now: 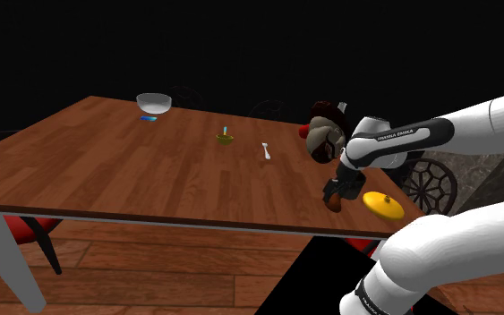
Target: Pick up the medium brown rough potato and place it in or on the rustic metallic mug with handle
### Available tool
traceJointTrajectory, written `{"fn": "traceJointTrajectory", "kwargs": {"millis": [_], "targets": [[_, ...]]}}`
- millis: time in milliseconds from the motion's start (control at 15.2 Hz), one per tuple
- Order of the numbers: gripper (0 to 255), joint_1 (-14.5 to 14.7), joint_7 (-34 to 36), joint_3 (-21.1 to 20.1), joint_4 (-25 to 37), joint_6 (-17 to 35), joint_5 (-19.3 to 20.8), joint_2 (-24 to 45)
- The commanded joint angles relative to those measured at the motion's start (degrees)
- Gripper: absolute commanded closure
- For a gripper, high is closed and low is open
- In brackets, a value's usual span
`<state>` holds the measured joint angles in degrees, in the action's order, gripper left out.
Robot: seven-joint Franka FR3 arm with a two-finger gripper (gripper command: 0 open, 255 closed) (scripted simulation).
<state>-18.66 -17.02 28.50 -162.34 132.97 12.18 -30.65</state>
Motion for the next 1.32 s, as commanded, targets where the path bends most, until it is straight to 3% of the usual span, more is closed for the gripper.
{"fn": "traceJointTrajectory", "kwargs": {"millis": [0,594,1254], "targets": [[255,0.0,0.0,0.0,0.0,0.0,0.0,0.0],[255,0.0,0.0,0.0,0.0,0.0,0.0,0.0],[255,-0.7,1.2,-2.7,4.3,-10.3,-0.4,-6.2]]}}
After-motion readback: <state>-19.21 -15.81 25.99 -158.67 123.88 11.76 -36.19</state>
